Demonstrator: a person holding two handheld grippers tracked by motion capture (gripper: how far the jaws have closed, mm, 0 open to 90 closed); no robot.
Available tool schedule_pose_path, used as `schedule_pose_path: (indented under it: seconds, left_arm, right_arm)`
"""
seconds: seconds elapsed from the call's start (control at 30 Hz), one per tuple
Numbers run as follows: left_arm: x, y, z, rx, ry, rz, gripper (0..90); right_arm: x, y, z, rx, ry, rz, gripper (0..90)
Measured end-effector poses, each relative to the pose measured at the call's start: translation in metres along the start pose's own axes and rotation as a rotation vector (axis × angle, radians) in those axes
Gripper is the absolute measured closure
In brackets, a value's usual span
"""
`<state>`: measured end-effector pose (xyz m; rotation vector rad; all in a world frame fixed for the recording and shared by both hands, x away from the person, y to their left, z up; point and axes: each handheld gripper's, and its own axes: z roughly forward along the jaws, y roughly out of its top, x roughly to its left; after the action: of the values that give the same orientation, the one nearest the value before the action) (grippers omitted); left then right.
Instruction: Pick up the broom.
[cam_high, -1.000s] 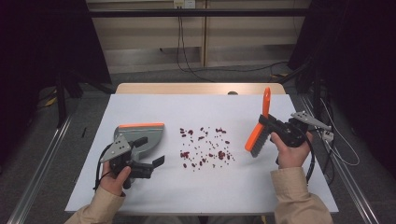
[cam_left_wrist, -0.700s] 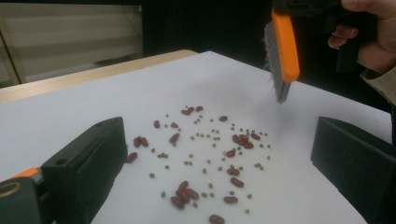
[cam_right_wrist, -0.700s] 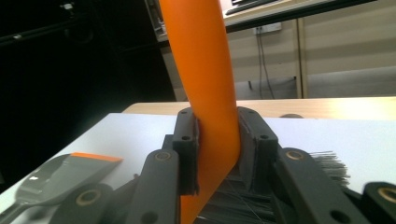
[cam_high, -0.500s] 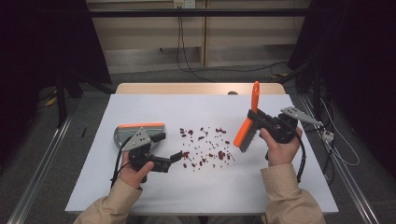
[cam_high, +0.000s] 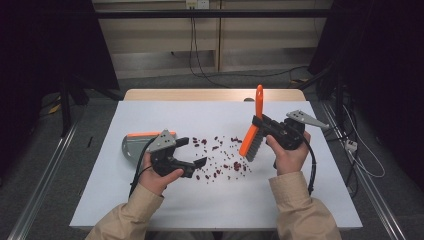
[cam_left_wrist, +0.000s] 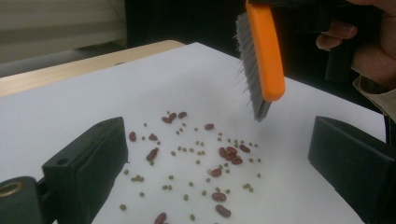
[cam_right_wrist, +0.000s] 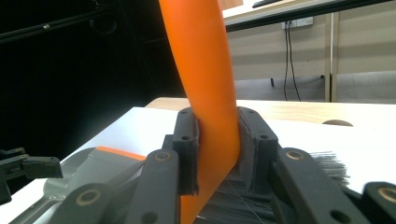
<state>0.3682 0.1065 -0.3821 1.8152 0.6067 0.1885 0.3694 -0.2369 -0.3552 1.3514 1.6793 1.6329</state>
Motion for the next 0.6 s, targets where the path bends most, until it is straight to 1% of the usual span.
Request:
schedule_pose_path:
  seconds: [0.1, 0.17, 0.23, 0.3, 0.33, 0.37, 0.47, 0.5, 0.6]
  left_arm:
    - [-0.002, 0.002, 0.007, 0.014, -0.005, 0.006, 7.6]
    - [-0.003, 0.002, 0.012, 0.026, -0.007, 0.021, 9.9]
    - [-0.005, 0.002, 0.017, 0.032, -0.010, 0.026, 10.6]
    - [-0.007, 0.002, 0.023, 0.039, -0.015, 0.033, 11.8]
    - [-0.008, 0.002, 0.024, 0.045, -0.019, 0.037, 13.0]
    - [-0.008, 0.002, 0.027, 0.046, -0.028, 0.031, 14.1]
    - [-0.009, 0.002, 0.035, 0.053, -0.032, 0.019, 17.0]
    - [-0.009, 0.002, 0.038, 0.061, -0.033, 0.022, 18.9]
    - [-0.010, 0.002, 0.043, 0.068, -0.041, 0.016, 24.0]
  right_arm:
    - [0.004, 0.001, 0.004, -0.001, 0.014, -0.002, 71.0]
    - [0.007, 0.000, 0.008, 0.004, 0.021, -0.001, 71.0]
    - [0.010, -0.001, 0.011, 0.004, 0.026, -0.013, 71.0]
    - [0.012, -0.002, 0.014, 0.002, 0.032, -0.013, 71.0]
    - [0.013, -0.003, 0.017, 0.005, 0.040, -0.003, 71.0]
    - [0.014, -0.003, 0.018, 0.004, 0.040, 0.003, 71.0]
    - [0.017, -0.005, 0.023, 0.008, 0.053, 0.008, 71.0]
    - [0.019, -0.006, 0.024, 0.008, 0.056, 0.001, 71.0]
    - [0.024, -0.008, 0.028, 0.014, 0.069, 0.002, 71.0]
